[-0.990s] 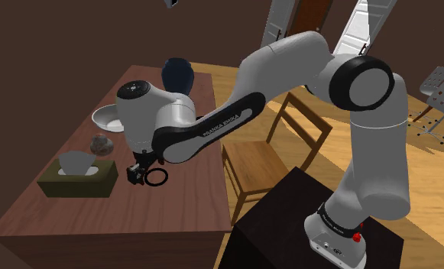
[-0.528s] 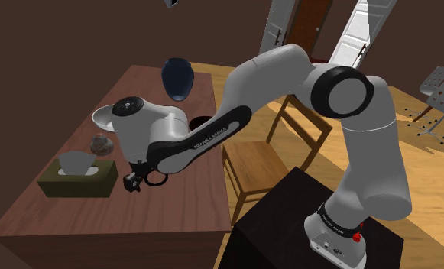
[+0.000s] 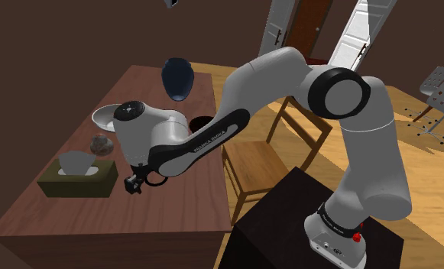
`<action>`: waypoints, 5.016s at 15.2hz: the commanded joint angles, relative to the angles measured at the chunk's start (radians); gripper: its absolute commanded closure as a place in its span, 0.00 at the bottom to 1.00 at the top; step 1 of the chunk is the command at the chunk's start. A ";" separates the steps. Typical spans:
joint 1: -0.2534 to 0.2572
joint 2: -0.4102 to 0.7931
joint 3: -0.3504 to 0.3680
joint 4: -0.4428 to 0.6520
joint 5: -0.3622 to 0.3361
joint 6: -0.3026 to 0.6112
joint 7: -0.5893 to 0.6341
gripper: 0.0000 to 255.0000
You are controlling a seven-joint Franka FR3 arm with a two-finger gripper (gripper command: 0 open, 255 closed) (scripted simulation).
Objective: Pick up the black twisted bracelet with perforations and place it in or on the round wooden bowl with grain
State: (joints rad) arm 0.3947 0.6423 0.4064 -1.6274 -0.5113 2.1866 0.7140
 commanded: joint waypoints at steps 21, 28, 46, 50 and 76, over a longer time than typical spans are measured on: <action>-0.014 -0.071 0.027 0.026 0.042 -0.089 -0.038 1.00; -0.020 -0.111 0.041 0.058 0.069 -0.157 -0.063 1.00; -0.264 -0.328 0.014 -0.163 0.171 -0.078 -0.332 1.00; -0.333 -0.363 -0.009 -0.206 0.194 -0.048 -0.426 1.00; -0.487 -0.286 -0.111 -0.296 0.176 0.160 -0.626 1.00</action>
State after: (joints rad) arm -0.0947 0.3516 0.2970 -1.9167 -0.3306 2.3352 0.0812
